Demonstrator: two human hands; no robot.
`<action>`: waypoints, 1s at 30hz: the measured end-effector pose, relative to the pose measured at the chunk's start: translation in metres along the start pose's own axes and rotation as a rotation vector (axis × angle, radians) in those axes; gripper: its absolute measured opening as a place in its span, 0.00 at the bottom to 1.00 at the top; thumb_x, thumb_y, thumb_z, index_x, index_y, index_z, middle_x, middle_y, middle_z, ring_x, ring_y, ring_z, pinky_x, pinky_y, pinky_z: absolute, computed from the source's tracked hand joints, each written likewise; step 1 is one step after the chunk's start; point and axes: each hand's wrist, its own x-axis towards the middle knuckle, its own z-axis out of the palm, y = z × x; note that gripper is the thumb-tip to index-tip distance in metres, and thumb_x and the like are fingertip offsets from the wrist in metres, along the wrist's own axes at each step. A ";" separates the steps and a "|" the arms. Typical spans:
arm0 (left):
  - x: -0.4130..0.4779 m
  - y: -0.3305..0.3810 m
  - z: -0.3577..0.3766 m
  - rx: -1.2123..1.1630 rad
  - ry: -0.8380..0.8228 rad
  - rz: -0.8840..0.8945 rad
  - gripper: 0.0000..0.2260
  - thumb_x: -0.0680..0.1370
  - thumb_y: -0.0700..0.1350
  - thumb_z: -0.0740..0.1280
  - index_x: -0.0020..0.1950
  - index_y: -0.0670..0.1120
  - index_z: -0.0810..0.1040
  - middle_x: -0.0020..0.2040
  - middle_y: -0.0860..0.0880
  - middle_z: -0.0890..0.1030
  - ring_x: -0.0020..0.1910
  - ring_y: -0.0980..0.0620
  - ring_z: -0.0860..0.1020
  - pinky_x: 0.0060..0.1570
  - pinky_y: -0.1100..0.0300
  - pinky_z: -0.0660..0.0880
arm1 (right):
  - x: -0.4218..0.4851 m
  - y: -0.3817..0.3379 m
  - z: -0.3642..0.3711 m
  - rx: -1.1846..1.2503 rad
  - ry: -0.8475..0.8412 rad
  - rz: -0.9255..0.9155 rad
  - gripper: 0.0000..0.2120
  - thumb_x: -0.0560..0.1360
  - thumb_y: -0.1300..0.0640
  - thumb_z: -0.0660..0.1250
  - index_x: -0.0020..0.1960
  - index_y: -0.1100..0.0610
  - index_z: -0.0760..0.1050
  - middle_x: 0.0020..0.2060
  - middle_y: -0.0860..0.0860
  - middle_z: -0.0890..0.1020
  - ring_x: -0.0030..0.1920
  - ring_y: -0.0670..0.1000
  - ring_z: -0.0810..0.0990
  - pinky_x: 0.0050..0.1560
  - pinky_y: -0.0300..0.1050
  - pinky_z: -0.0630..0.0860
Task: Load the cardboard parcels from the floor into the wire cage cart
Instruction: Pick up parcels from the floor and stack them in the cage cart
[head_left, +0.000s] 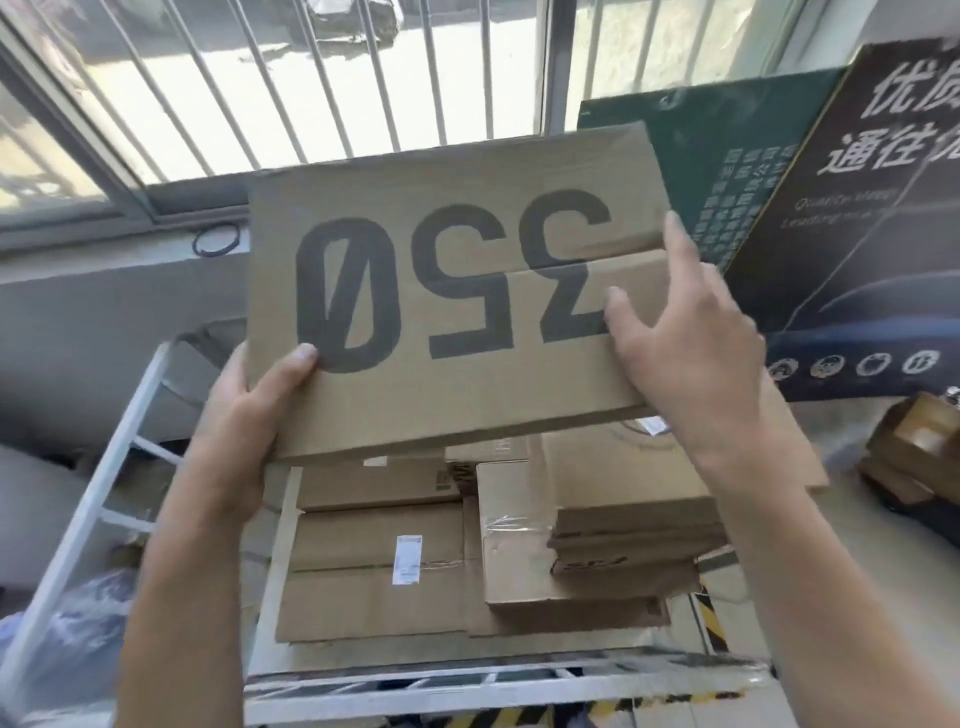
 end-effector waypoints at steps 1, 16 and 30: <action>0.000 -0.005 -0.029 -0.003 0.061 0.020 0.25 0.72 0.59 0.73 0.67 0.53 0.76 0.58 0.51 0.84 0.53 0.52 0.84 0.43 0.56 0.82 | -0.012 -0.023 0.020 0.054 -0.002 -0.026 0.34 0.78 0.42 0.62 0.80 0.47 0.54 0.60 0.56 0.78 0.46 0.53 0.75 0.41 0.46 0.65; -0.007 -0.364 -0.271 0.371 0.171 -0.746 0.28 0.65 0.61 0.80 0.58 0.51 0.75 0.53 0.50 0.83 0.52 0.49 0.81 0.50 0.49 0.78 | -0.335 -0.049 0.374 0.117 -0.762 0.451 0.33 0.81 0.42 0.58 0.75 0.31 0.37 0.77 0.46 0.60 0.72 0.49 0.68 0.55 0.43 0.73; 0.094 -0.647 -0.259 0.373 0.015 -0.833 0.26 0.76 0.53 0.72 0.71 0.49 0.68 0.62 0.48 0.79 0.51 0.55 0.79 0.48 0.56 0.75 | -0.407 0.076 0.611 0.070 -0.855 0.602 0.32 0.82 0.50 0.60 0.81 0.46 0.49 0.76 0.48 0.61 0.69 0.48 0.69 0.59 0.38 0.68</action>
